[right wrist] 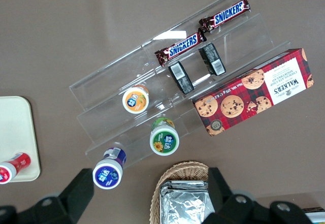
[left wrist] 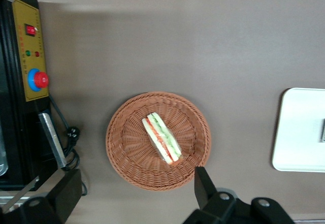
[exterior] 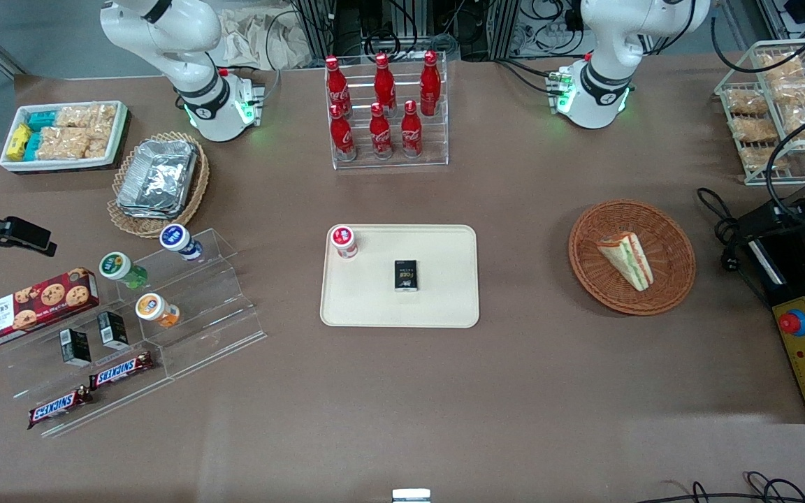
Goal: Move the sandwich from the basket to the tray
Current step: 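Move the left gripper over the wrapped sandwich in the wicker basket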
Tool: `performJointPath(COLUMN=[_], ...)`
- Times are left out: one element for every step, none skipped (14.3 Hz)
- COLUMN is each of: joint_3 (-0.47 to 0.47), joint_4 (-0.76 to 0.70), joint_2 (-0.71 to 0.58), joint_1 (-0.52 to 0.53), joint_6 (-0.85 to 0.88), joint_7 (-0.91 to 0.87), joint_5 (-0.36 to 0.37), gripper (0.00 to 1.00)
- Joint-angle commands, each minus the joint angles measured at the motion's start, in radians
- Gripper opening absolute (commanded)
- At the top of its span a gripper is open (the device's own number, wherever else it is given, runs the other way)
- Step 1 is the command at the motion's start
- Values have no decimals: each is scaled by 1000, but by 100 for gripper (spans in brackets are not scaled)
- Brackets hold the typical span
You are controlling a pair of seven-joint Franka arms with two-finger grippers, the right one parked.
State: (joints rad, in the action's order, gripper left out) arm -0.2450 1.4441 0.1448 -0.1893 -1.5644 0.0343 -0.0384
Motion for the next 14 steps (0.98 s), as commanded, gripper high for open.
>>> performJointPath(joint_3=[6, 6, 7, 12, 21, 24, 30, 33, 36, 36, 32, 27, 24, 24], joint_4=[-33, -34, -34, -33, -25, -14, 8, 39, 64, 109, 196, 325, 478, 616], joint_2=[13, 15, 18, 18, 21, 28, 24, 19, 19, 10, -20, -78, -152, -210], joint_1=[-13, -16, -18, -25, -38, -50, -71, -82, -85, -81, -78, -76, -75, -75], joint_6=[27, 29, 29, 30, 41, 61, 69, 60, 53, 43, -20, -130, -273, -395], joint_7=[-17, -11, -16, -17, -25, -109, -252, -393, -474, -488, -501, -519, -528, -528], joint_5=[26, 43, 54, 55, 49, 45, 42, 22, 3, -9, -18, -8, -2, 14], gripper=[98, 98, 98, 98, 98, 98, 98, 99, 99, 99, 99, 99, 99, 99])
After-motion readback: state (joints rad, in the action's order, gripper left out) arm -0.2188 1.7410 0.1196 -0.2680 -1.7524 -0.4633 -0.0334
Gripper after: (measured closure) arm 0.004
